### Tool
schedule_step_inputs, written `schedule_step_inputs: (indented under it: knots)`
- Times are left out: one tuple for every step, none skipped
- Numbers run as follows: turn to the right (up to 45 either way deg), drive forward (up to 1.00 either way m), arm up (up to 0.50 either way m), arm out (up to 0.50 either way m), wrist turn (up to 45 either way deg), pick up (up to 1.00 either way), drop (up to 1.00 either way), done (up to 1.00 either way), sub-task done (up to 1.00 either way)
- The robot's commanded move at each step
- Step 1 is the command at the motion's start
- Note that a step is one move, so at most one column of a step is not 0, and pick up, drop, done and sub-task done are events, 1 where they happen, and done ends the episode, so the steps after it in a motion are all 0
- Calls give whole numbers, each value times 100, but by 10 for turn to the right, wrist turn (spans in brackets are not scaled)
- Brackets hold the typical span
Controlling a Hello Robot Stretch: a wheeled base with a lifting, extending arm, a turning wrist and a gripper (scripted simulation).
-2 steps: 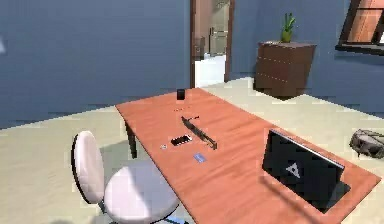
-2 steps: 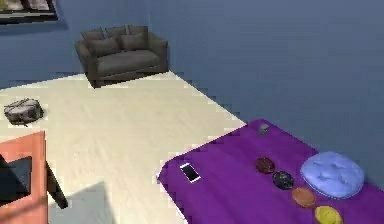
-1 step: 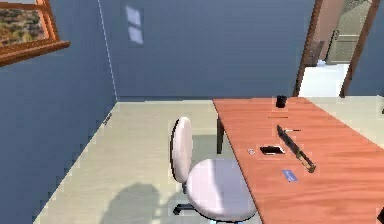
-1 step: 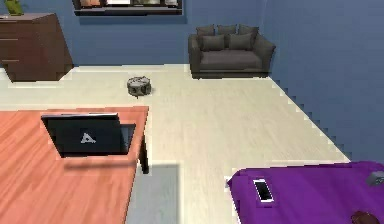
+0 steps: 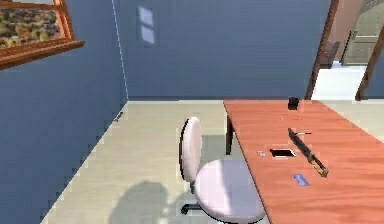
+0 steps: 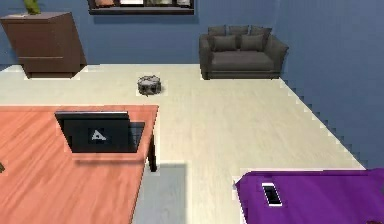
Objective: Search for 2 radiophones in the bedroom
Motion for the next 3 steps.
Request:
schedule_step_inputs:
  knots:
    - [0,40,0,0,0,0,0,0,0]
    - [390,0,0,0,0,0,0,0,0]
    - [0,0,0,0,0,0,0,100,0]
